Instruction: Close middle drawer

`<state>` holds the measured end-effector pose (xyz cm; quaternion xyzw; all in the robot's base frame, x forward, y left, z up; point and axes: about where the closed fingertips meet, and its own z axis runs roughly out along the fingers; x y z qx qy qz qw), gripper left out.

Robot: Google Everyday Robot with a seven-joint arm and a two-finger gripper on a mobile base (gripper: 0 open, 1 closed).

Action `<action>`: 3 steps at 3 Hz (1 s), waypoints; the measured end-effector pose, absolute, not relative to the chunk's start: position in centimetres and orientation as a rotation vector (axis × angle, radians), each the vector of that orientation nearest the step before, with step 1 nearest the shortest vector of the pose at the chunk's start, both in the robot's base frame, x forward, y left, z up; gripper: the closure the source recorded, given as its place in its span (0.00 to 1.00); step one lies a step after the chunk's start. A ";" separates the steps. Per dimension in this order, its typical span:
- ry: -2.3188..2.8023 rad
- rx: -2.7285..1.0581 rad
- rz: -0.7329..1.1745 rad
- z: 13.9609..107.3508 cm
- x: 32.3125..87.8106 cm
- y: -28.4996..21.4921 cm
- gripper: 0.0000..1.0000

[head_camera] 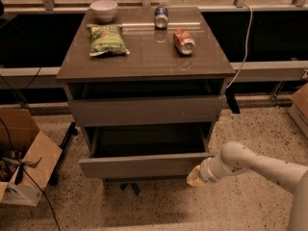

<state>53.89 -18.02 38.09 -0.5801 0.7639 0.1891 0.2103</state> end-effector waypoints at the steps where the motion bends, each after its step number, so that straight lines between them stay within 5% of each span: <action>1: 2.091 -1.614 0.514 38.3 56.1 -17.8 1.00; 3: 2.043 -1.604 0.475 39.2 59.7 -18.0 1.00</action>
Offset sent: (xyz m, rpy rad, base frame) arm 0.1163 -0.0072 0.0281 0.0359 -0.1739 0.0034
